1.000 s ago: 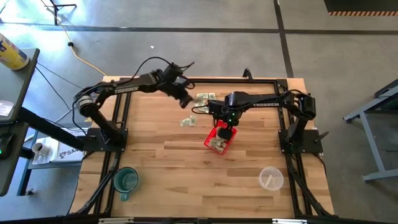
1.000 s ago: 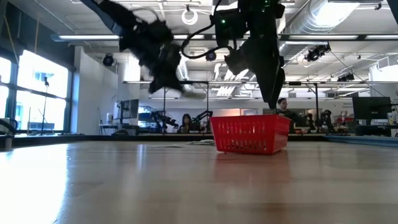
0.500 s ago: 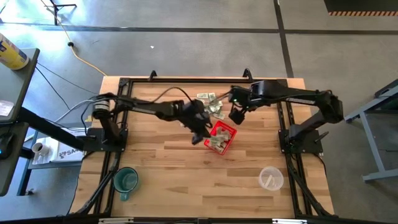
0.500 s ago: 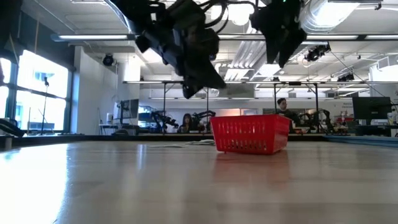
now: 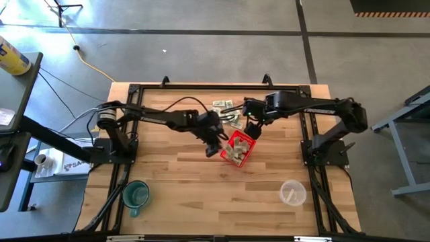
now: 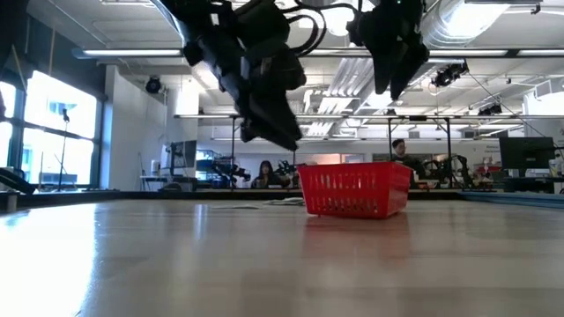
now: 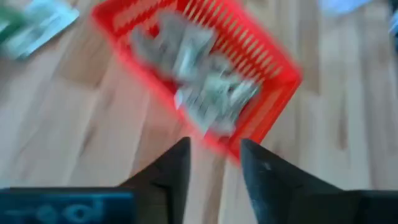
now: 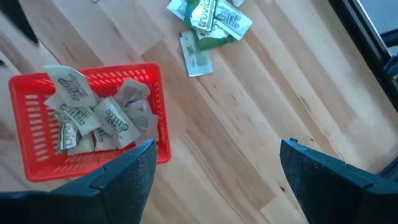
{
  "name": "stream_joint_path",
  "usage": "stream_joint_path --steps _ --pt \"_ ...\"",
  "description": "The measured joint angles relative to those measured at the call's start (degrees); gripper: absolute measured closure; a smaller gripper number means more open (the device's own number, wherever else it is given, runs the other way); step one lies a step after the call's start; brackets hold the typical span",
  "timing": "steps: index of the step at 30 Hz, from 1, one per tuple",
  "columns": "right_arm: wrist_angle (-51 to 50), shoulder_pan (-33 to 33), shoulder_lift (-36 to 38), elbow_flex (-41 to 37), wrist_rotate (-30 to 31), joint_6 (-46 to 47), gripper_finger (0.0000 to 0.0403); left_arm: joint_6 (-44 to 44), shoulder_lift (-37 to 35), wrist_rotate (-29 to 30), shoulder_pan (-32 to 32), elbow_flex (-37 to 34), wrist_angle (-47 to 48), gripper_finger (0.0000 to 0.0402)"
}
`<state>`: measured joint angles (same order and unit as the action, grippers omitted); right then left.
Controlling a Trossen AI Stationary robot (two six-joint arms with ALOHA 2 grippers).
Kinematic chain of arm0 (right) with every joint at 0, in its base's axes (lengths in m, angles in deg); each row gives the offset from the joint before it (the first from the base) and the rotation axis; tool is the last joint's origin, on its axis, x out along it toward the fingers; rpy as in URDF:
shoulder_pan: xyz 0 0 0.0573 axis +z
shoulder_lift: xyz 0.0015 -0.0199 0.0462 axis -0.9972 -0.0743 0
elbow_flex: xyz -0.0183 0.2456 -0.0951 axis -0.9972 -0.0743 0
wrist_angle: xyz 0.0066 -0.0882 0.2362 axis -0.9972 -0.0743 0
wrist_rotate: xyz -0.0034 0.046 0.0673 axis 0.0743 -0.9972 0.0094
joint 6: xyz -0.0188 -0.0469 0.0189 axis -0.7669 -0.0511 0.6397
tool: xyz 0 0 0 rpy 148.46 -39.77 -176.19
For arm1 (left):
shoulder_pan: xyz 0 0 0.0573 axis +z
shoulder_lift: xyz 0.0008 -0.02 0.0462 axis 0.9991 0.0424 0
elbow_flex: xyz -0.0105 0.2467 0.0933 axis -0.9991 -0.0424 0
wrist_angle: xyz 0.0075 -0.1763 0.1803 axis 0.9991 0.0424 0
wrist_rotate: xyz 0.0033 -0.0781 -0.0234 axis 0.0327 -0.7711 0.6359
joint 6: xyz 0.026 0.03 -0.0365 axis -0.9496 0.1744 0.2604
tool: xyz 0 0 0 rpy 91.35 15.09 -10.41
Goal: Pick and place items into bin
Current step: Put the white stevia packet into the bin
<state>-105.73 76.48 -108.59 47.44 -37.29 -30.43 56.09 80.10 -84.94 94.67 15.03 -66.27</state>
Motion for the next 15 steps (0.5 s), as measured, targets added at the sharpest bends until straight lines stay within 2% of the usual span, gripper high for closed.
stream_joint_path --steps 2,5,7,9,12,15 --pt "0.0 -0.5 -0.4 0.0 -0.6 -0.6 0.0073 -1.1 -2.2 4.2 0.3 0.0 6.1 0.0200" --pt "0.0 -1.7 -0.4 0.0 -1.9 -0.8 0.0073 -1.1 -4.9 15.5 1.4 0.0 17.2 0.0174" --pt "0.1 -3.0 -0.6 0.0 -1.7 -0.2 0.0073 0.9 -5.1 18.8 3.7 -0.4 21.4 0.0166" --pt "0.2 -4.6 -1.0 0.0 -1.2 0.8 0.0073 4.4 -5.0 16.1 6.8 -1.9 21.0 0.0164" --pt "0.9 -7.0 -2.4 0.0 -1.0 0.7 0.0073 11.1 -3.6 9.6 10.7 -4.2 13.7 0.0163" --pt "0.9 -8.9 -4.3 0.0 -1.8 -0.1 0.0073 15.4 -1.6 8.5 11.7 -4.6 9.9 0.0163"
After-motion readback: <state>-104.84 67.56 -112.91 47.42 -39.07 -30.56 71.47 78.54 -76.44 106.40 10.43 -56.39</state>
